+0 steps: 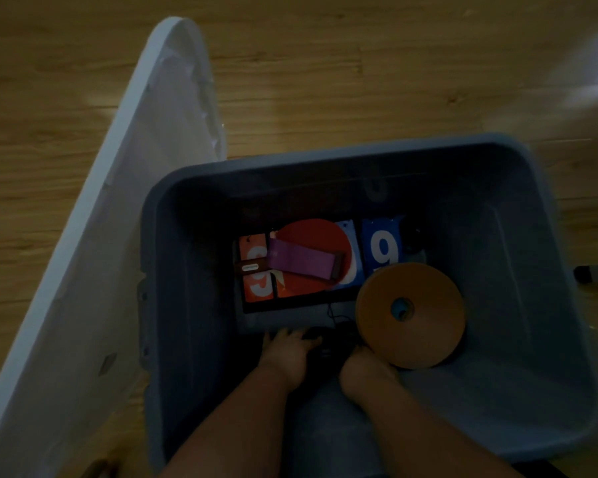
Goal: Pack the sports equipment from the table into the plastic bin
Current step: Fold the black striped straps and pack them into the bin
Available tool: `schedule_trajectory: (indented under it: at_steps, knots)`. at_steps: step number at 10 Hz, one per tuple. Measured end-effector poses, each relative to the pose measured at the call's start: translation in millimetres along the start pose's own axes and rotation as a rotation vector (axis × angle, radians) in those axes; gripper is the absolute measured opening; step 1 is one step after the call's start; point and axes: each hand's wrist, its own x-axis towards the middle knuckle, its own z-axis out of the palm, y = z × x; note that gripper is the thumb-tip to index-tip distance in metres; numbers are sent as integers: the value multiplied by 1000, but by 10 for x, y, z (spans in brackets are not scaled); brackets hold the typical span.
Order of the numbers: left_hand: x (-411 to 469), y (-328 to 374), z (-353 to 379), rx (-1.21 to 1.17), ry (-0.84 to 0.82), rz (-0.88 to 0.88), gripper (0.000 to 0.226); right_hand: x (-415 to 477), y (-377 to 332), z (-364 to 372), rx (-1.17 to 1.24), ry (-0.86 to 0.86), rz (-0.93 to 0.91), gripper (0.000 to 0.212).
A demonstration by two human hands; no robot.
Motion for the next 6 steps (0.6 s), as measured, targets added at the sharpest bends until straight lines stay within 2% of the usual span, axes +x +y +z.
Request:
schedule_trajectory:
  at_steps: [1, 2, 3, 4, 5, 6]
  knots:
    - [34, -71, -102, 24, -118, 7, 72, 17, 40, -5, 43, 4, 10, 50]
    - [74, -61, -49, -191, -16, 20, 59, -230, -86, -240, 71, 25, -71, 31]
    - [61, 1, -106, -691, 250, -50, 47, -316, -168, -392, 344, 133, -135, 18]
    - [-103, 98, -410, -1049, 416, -141, 49, -313, -126, -565, 651, 167, -203, 18]
    - [-307, 158, -802, -1307, 581, -152, 50, -564, -110, -959, 1075, 151, -183, 17]
    - [-594, 266, -1266, -1519, 680, -176, 41, -989, -114, -1416, 1334, 159, -163, 20]
